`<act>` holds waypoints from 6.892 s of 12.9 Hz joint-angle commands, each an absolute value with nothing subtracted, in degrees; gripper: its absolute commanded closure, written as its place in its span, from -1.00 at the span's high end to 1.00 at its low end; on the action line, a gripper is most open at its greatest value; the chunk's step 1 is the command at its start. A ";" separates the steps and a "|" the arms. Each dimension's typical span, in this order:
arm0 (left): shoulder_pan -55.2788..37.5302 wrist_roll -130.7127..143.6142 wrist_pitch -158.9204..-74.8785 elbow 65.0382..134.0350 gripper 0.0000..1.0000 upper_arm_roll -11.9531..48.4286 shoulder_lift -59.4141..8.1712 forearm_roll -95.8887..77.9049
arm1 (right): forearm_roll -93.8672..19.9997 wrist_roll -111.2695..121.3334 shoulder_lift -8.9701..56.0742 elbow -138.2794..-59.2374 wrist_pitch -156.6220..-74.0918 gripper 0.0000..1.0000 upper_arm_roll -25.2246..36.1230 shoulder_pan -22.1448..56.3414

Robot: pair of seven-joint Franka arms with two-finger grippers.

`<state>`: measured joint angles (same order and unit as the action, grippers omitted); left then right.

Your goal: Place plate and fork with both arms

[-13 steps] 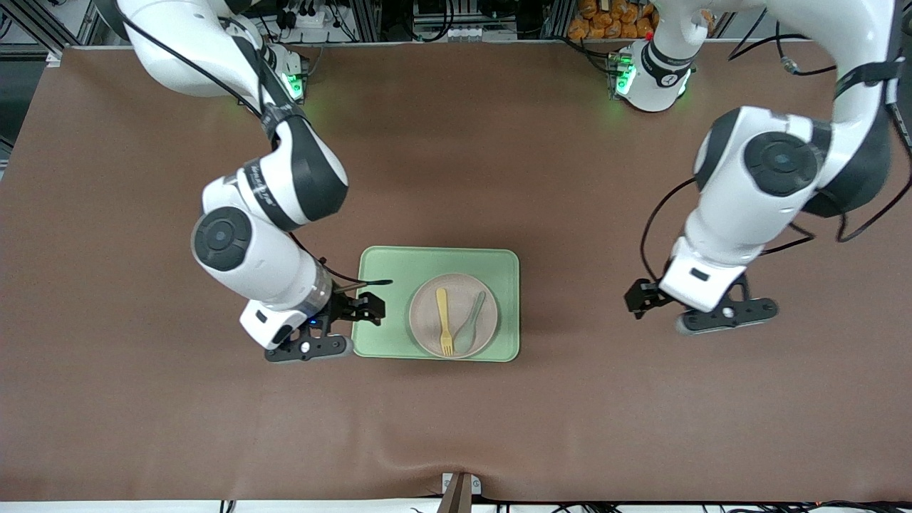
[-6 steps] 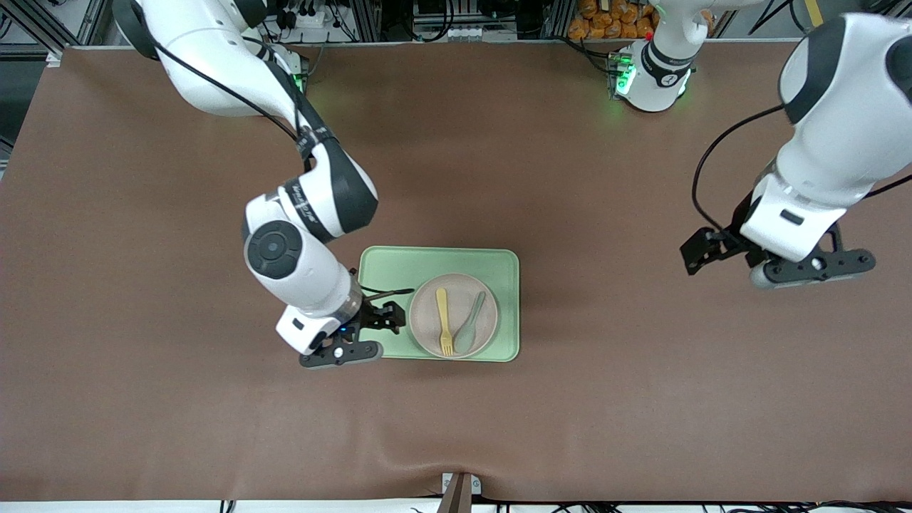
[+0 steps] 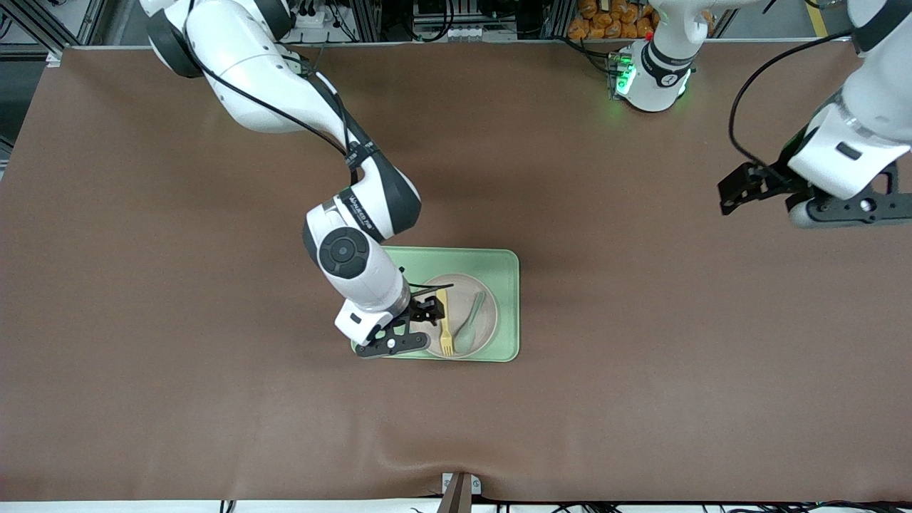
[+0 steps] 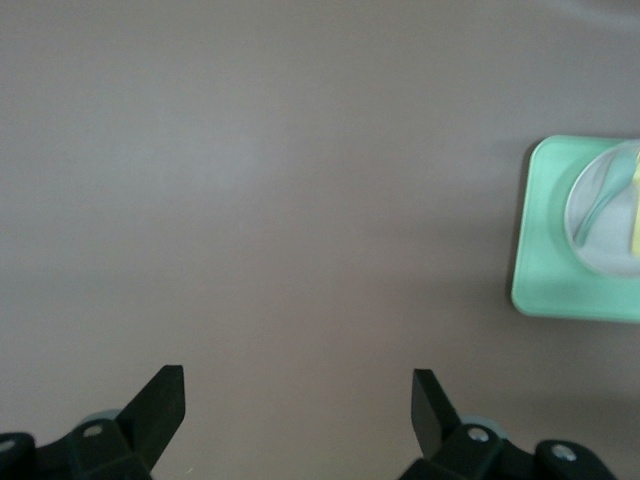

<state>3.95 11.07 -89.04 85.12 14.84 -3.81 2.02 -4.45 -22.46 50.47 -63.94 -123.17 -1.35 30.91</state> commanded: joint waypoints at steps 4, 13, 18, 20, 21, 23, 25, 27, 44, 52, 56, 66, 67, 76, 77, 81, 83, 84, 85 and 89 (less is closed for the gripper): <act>7.39 3.44 -85.34 86.22 1.00 13.46 -0.10 0.27 | -3.60 -26.98 55.19 -61.26 -127.00 0.34 -0.88 33.04; -6.24 1.93 -83.32 87.45 1.00 0.53 2.72 0.35 | -2.55 -26.89 58.80 -61.35 -131.57 0.29 -0.18 35.59; -6.24 2.28 -83.50 86.40 1.00 0.53 2.72 0.18 | -1.06 -26.81 59.68 -61.44 -131.66 0.23 -0.09 35.60; -6.41 2.20 -83.32 86.40 1.00 0.61 2.64 0.44 | -0.97 -26.81 59.77 -61.44 -131.66 0.20 -0.09 35.86; -6.94 2.28 -83.23 86.40 1.00 0.79 2.64 0.70 | -0.88 -26.81 59.85 -61.44 -131.66 0.20 0.00 36.12; -6.42 2.11 -83.14 86.48 1.00 2.37 2.72 0.88 | -0.62 -26.89 60.03 -61.44 -131.66 0.20 0.00 36.21; -6.24 -0.25 -82.44 86.48 1.00 2.37 2.90 0.79 | -0.53 -26.89 60.12 -61.44 -131.57 0.18 0.00 36.39; -6.24 -1.05 -82.53 86.31 1.00 2.37 2.99 0.79 | 0.79 -26.98 60.55 -61.52 -131.57 0.16 0.00 36.47; -6.24 -0.97 -82.97 86.13 1.00 2.20 2.99 0.09 | -2.11 -25.58 55.81 -59.41 -123.49 -0.85 -1.31 32.35; -6.15 -0.79 -83.06 86.13 1.00 2.02 2.99 0.09 | -2.81 -18.91 49.67 -69.67 -119.00 -0.81 -1.23 27.69; -5.98 -0.79 -83.06 86.13 1.00 1.93 2.99 0.09 | -2.81 -18.19 45.79 -81.20 -128.49 -0.81 -1.14 27.33; -5.98 -0.62 -83.06 86.13 1.00 1.93 2.99 0.09 | -2.99 -20.66 46.14 -82.44 -128.58 0.09 -1.23 28.39; -5.98 -0.62 -83.06 86.13 1.00 1.93 2.99 0.09 | -2.99 -20.65 46.06 -82.35 -128.41 0.35 -1.23 28.30; -5.98 -0.62 -83.06 86.13 1.00 1.93 2.99 0.09 | -3.16 -19.69 41.41 -76.29 -120.51 1.00 -1.23 24.09; -5.98 -0.62 -83.06 86.13 1.00 1.93 2.99 0.09 | -3.16 -19.34 40.35 -76.29 -119.02 1.00 -1.32 22.95; -5.98 -0.62 -83.06 86.13 1.00 1.93 2.90 0.18 | -3.25 -17.40 37.71 -76.20 -115.93 1.00 -1.41 21.27; -5.98 -0.53 -83.06 86.13 1.00 1.93 2.99 0.18 | -3.25 -17.32 37.44 -76.11 -114.97 1.00 -1.32 21.10; -5.98 -0.53 -83.06 86.13 1.00 1.93 2.90 0.18 | -3.25 -17.23 37.27 -74.81 -113.39 1.00 -1.41 20.14; -5.98 -0.53 -83.06 86.13 1.00 1.85 2.90 0.18 | -3.25 -17.23 36.83 -73.66 -111.46 1.00 -1.41 19.52; -5.98 -0.53 -83.06 86.13 1.00 1.76 2.90 0.18 | -4.48 -15.12 32.44 -73.39 -108.29 1.00 -1.32 15.57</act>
<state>-6.08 -0.17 -83.26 85.90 2.00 2.00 1.20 -3.03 -16.80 35.57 -72.66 -110.20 -0.44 18.06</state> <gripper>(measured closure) 0.000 0.000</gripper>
